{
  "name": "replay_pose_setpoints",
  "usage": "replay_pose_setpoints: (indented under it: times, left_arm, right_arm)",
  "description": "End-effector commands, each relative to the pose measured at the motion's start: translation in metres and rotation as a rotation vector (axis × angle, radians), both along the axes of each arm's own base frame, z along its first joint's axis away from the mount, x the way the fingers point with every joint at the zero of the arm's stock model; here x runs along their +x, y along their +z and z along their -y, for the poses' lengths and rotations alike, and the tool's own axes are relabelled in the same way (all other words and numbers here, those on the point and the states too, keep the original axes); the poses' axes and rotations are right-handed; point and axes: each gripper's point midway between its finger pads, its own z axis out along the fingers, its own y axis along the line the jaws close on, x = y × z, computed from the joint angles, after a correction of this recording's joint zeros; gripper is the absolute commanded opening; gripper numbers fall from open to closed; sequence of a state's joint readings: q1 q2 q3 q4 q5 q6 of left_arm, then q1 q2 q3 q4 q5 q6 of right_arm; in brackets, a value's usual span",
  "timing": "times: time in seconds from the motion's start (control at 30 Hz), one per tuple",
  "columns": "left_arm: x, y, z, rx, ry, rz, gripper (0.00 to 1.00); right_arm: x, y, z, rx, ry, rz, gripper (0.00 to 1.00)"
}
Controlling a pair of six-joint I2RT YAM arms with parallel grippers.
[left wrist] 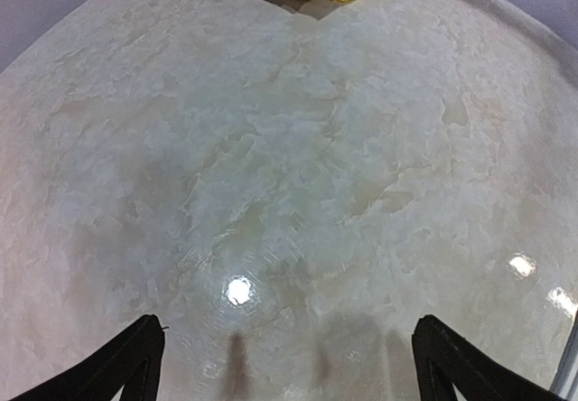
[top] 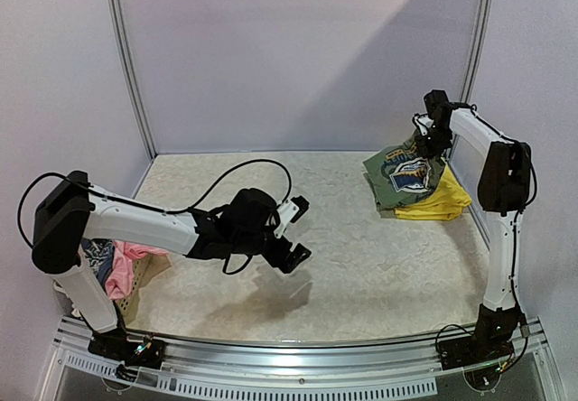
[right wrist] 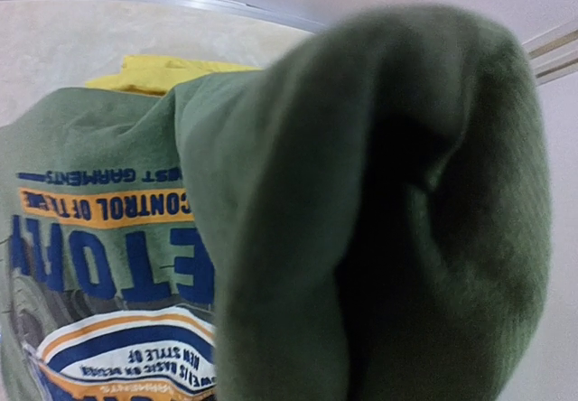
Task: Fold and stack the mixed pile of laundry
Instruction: Move the square-folded tank top to the corner of the board.
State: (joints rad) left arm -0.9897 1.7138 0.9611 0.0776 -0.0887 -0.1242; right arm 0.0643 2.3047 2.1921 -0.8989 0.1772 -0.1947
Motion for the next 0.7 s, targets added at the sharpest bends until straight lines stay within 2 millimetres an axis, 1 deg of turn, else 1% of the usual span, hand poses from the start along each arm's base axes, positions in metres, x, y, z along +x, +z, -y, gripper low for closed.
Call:
replay_pose_setpoints:
  times: [0.0, 0.13, 0.33, 0.47, 0.53, 0.6, 0.63, 0.67]
  left_arm:
    - [0.004, -0.01, -0.004, 0.014, 0.006, -0.01, 0.98]
    - [0.004, -0.009, -0.004, 0.013, 0.006, -0.011, 0.98]
    - [0.003, -0.009, -0.003, 0.011, 0.003, -0.015, 0.98]
    - [0.003, -0.011, -0.004, 0.014, 0.006, -0.016, 0.98]
    - [0.003, -0.011, -0.004, 0.014, 0.007, -0.017, 0.97]
    - [0.003, -0.01, -0.004, 0.013, 0.008, -0.018, 0.98]
    - [0.003, -0.01, -0.004, 0.014, 0.01, -0.018, 0.97]
    - [0.003, -0.009, -0.005, 0.013, 0.012, -0.019, 0.98]
  right_arm:
    - [0.009, -0.019, 0.026, -0.081, -0.054, 0.016, 0.0]
    - [0.009, -0.032, 0.041, -0.139, -0.094, 0.008, 0.0]
    - [0.008, -0.047, 0.057, -0.224, -0.14, -0.004, 0.0]
    - [0.007, -0.051, 0.067, -0.265, -0.178, -0.004, 0.01]
    - [0.006, -0.049, 0.069, -0.271, -0.192, -0.002, 0.08]
    - [0.005, -0.045, 0.072, -0.283, -0.218, 0.01, 0.21]
    - [0.005, -0.04, 0.075, -0.293, -0.235, 0.022, 0.31]
    - [0.005, -0.036, 0.077, -0.298, -0.254, 0.037, 0.44]
